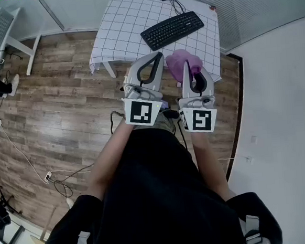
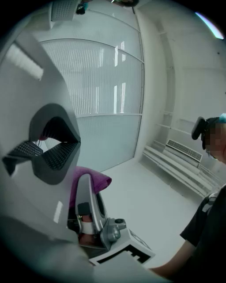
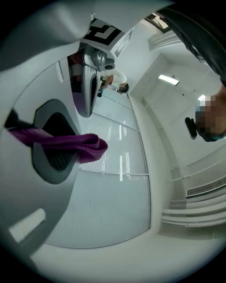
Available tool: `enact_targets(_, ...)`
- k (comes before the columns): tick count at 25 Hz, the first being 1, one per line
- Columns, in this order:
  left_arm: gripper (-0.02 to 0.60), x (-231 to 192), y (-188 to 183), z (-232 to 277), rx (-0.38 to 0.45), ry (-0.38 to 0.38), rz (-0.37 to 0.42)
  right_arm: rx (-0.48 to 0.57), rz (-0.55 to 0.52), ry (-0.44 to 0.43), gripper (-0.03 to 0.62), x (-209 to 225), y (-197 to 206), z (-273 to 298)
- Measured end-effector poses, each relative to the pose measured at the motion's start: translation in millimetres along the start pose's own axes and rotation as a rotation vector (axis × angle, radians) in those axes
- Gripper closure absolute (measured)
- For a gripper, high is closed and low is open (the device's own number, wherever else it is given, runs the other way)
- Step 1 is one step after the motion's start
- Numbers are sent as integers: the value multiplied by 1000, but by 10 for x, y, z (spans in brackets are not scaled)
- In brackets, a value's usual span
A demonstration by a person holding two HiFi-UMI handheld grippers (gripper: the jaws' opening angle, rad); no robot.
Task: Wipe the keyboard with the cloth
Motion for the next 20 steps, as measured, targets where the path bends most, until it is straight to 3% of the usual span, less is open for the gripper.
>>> enact_targets(20, 580, -150, 307, 474, -60, 13, -33, -52, 7, 4, 562, 407, 246, 487)
Point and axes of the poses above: the fingertips, and each gripper's own axes: z forward along the fingers, x to its right, y out of its underside, the point moved 7 cm from there along -z, backward along the fingers, and after that the axes turned 9 degrees about y, right-handed, at the moved point
